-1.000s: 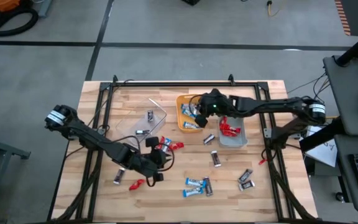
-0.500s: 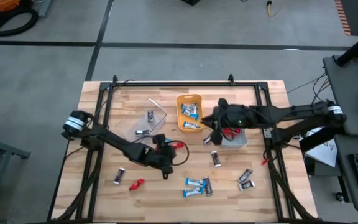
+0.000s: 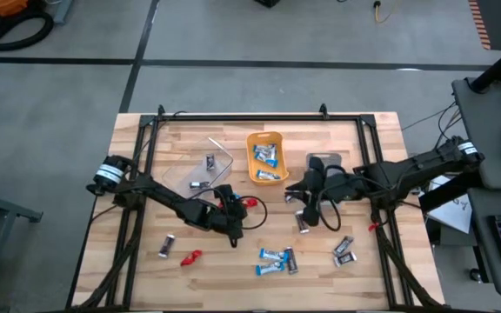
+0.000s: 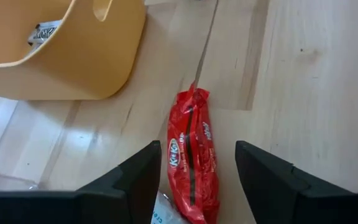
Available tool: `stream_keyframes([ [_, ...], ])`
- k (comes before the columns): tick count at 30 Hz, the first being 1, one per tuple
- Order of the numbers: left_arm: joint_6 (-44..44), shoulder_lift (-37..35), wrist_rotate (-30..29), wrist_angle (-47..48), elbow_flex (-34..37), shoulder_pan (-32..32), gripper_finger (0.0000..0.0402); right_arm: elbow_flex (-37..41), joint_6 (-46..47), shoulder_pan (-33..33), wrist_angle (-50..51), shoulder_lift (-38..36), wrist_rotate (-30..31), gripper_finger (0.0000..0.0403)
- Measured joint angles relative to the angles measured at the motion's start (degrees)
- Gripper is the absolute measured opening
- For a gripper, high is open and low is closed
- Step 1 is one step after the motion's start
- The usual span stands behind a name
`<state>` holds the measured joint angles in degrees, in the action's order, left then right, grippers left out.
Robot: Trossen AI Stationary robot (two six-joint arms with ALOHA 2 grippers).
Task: Organize candy in baskets
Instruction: Put the red chocolate into the gray bin
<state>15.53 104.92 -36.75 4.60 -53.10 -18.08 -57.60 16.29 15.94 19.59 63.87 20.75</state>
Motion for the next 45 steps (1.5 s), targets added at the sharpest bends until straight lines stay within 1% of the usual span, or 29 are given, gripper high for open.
stream_keyframes([
  [4,0.00,0.04,0.22,-0.07,0.45,0.39,0.0180,0.03,1.01,1.77,0.00,0.12,2.35,0.0049],
  [6,-0.08,0.04,0.40,-0.67,0.54,0.48,0.0174,0.10,1.21,2.53,0.00,0.16,2.45,0.0049],
  [9,-0.25,0.12,2.26,-1.77,0.76,0.64,0.0164,0.35,1.34,3.67,-0.15,0.16,2.48,0.0049],
  [14,-0.44,2.50,2.29,-3.11,0.78,0.76,0.0147,0.99,1.88,5.51,-0.15,0.18,4.92,0.0049],
  [18,-0.20,4.76,1.43,-4.11,0.22,0.75,0.0129,1.38,2.35,6.35,-0.10,0.18,5.01,0.0049],
  [22,-0.22,5.57,1.27,-4.61,-0.33,0.70,0.0100,1.80,3.28,6.74,-0.13,0.18,5.01,0.0050],
  [29,-0.58,5.08,0.95,-4.33,-0.51,0.66,0.0032,3.95,3.29,6.82,-2.28,0.18,5.01,0.0050],
  [33,-0.45,3.46,1.56,-3.57,-0.41,0.30,0.0006,7.37,3.30,7.09,-6.59,0.19,4.98,0.0050],
  [41,-4.72,-4.01,1.70,-4.67,-0.40,-0.69,0.0004,15.21,1.22,7.83,-18.27,0.20,4.82,0.0050],
  [45,-7.72,-8.65,1.95,-8.57,-0.16,-1.14,0.0002,18.54,-3.19,7.83,-26.92,0.20,4.80,0.0050],
])
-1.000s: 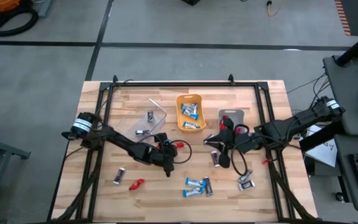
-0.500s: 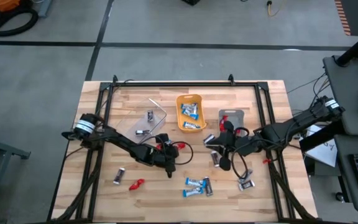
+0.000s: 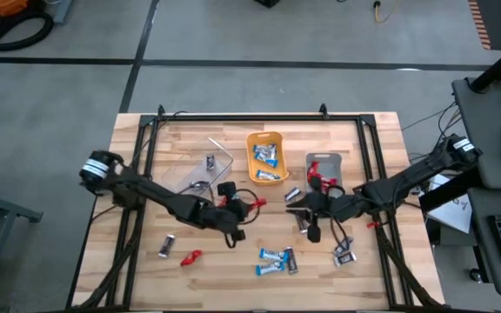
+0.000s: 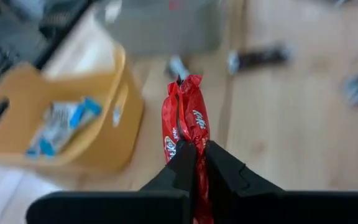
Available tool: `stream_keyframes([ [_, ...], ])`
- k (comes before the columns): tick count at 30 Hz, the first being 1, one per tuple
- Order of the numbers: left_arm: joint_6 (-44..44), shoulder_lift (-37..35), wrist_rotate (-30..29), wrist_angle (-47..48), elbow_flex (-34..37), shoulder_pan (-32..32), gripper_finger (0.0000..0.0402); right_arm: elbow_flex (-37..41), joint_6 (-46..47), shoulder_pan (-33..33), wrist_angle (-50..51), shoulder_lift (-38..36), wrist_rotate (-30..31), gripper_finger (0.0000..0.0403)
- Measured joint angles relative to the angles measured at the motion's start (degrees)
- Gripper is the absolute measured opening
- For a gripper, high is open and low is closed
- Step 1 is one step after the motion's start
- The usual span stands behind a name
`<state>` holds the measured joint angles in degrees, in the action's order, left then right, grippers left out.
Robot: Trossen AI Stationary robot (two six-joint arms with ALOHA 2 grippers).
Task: Organize candy in baskets
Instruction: Put the red chocolate into the gray bin
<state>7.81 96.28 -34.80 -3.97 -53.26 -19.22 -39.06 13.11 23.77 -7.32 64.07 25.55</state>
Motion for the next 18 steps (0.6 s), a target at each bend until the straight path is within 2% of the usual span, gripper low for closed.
stream_keyframes([
  [8,-11.84,-4.51,8.61,-22.28,2.92,-3.02,0.0002,7.47,-13.28,1.27,-24.41,3.07,-0.51,0.0050],
  [13,-16.11,-4.60,9.02,-33.13,5.96,-4.85,0.0001,8.90,-19.97,2.56,-38.06,9.02,-0.68,0.0050],
  [18,-15.95,-4.40,10.50,-46.27,11.13,-5.28,0.0001,7.83,-26.61,3.13,-49.18,16.05,-1.61,0.0050],
])
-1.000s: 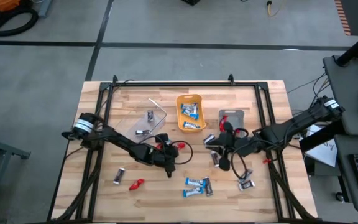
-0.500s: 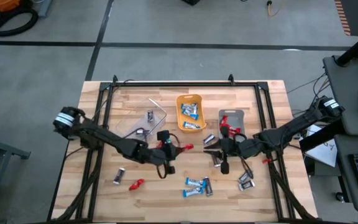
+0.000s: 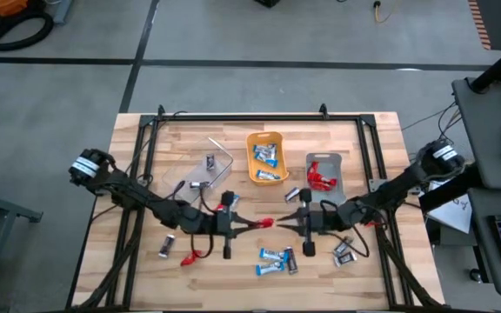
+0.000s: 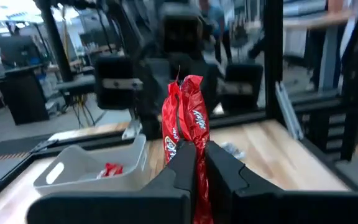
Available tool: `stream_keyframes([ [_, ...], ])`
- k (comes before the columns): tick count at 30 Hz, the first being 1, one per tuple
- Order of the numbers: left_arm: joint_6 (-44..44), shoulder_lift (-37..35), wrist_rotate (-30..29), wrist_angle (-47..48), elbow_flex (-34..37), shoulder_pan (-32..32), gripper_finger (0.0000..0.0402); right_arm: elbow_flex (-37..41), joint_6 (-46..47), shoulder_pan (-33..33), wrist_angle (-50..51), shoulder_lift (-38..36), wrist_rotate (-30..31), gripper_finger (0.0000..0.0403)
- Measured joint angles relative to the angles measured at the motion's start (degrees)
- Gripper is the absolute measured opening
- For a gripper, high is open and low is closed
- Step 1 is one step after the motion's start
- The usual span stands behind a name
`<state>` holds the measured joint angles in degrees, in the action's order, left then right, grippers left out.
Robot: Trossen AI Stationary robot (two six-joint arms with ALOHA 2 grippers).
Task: Organize candy in baskets
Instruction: Put the red chocolate into the gray bin
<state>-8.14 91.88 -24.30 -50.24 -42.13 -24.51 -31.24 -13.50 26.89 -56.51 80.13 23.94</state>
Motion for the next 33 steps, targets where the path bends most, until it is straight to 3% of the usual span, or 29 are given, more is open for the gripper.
stream_keyframes([
  [3,0.59,0.00,0.14,-6.44,3.08,-0.45,0.0001,-2.02,-2.34,0.00,-3.23,3.54,0.02,0.0050],
  [8,0.25,-0.09,6.69,-18.34,7.52,-1.31,0.0001,-5.95,-4.76,-0.02,-3.71,7.31,0.10,0.0050],
  [13,-0.38,-0.11,7.35,-26.85,11.85,-1.65,0.0001,-9.86,-5.19,-0.02,-4.09,9.15,-2.15,0.0050],
  [26,0.06,-0.13,7.35,-29.77,15.02,-1.69,0.0001,-12.87,-6.82,-0.30,-2.82,9.30,-4.28,0.0050],
  [30,0.06,-0.13,7.35,-29.45,15.04,-1.69,0.0001,-13.43,-5.89,-0.78,-2.03,9.28,2.08,0.0050],
  [33,0.08,-0.13,7.35,-29.13,15.06,-1.67,0.0001,-13.43,-8.74,-1.05,-0.88,9.28,3.24,0.0045],
])
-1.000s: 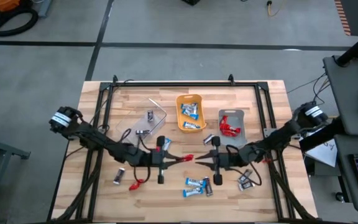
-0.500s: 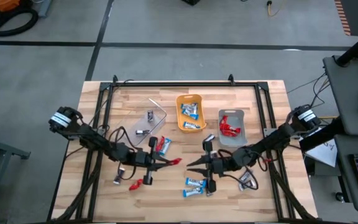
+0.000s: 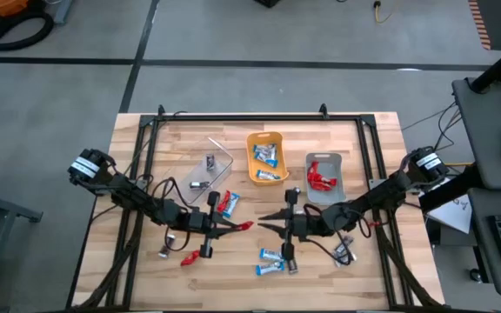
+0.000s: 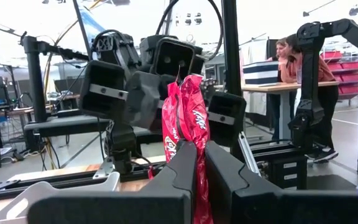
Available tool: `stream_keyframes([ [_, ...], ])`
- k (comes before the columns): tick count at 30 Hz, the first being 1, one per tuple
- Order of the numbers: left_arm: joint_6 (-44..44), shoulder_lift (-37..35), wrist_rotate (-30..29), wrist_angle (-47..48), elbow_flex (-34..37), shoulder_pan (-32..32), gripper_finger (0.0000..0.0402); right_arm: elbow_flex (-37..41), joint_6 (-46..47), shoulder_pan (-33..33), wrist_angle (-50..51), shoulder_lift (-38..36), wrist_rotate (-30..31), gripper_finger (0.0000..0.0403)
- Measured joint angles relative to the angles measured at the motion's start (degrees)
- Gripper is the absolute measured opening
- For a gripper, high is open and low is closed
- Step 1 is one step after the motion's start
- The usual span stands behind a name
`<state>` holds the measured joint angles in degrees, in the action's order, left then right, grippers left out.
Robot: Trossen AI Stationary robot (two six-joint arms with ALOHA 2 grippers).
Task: Organize candy in baskets
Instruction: Put the red chocolate into the gray bin
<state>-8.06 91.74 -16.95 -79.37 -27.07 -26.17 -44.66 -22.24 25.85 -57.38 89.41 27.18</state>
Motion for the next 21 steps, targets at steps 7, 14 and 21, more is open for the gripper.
stream_keyframes([
  [7,0.44,0.00,0.00,0.87,0.00,0.00,0.0001,-0.24,2.95,-0.20,0.11,0.00,-0.11,0.0064],
  [14,0.44,0.00,-0.03,0.97,0.00,0.01,0.0001,-0.24,5.14,-0.37,0.09,0.00,-0.60,0.0160],
  [21,0.47,0.00,-0.60,1.01,0.00,0.02,0.0001,-2.40,5.65,-2.27,0.13,0.64,-6.49,0.0214],
])
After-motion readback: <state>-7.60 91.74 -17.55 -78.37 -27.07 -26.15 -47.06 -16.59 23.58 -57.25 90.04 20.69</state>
